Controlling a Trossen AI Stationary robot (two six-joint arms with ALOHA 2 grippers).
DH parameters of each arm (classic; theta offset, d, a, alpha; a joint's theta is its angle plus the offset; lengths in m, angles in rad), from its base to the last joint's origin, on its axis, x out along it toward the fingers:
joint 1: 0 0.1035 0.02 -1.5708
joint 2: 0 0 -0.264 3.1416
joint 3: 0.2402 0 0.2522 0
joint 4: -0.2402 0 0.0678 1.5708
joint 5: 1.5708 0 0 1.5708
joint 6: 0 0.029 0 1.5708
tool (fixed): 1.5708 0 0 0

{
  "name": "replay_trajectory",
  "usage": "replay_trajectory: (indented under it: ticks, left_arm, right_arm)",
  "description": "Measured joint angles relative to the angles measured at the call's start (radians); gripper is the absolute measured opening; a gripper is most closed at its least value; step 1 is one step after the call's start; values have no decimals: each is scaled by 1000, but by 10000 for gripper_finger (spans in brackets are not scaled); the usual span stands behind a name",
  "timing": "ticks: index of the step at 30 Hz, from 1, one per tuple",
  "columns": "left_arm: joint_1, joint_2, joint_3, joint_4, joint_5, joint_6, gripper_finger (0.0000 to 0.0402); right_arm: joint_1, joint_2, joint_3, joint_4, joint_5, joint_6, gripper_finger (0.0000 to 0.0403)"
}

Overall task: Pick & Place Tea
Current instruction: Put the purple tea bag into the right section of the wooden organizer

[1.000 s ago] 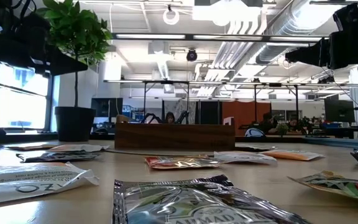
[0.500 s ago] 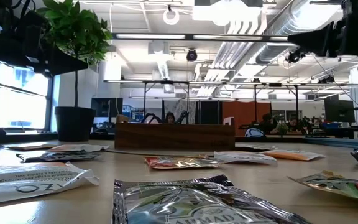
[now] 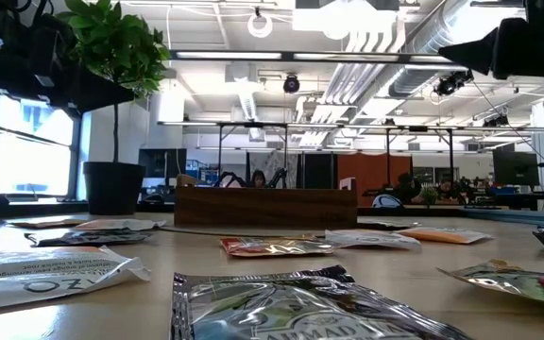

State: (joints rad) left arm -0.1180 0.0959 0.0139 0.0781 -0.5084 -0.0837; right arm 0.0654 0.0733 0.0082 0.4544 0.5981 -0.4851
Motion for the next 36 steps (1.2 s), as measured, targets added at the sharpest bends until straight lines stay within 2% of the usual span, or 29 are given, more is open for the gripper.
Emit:
replay_trajectory:
  ticks: [7, 11, 14, 18, 22, 26, 31, 36]
  left_arm:
    - [0, 0, 0, 37, 5, 0, 36]
    - [0, 0, 0, 95, 2, 42, 72]
    - [0, 0, 3, 151, -3, 60, 100]
    - [0, 0, 25, 145, -6, 53, 122]
    - [0, 0, 36, 152, -52, 56, 126]
    - [0, 0, 37, 148, -92, 56, 127]
    - [0, 0, 38, 156, -106, 52, 127]
    - [0, 0, 39, 156, -111, 47, 127]
  right_arm:
    - [0, 82, 0, -32, -153, 159, 7]
    - [0, 177, 0, -32, -178, 281, 14]
    - [-1, 253, 1, -15, -172, 359, 33]
    - [-1, 357, 8, -14, -177, 455, 77]
    - [-23, 463, 9, -14, -173, 542, 117]
    - [-51, 578, 10, -13, -197, 652, 138]
    - [-61, 760, 17, -8, -234, 860, 141]
    - [-61, 941, 62, -2, -237, 906, 134]
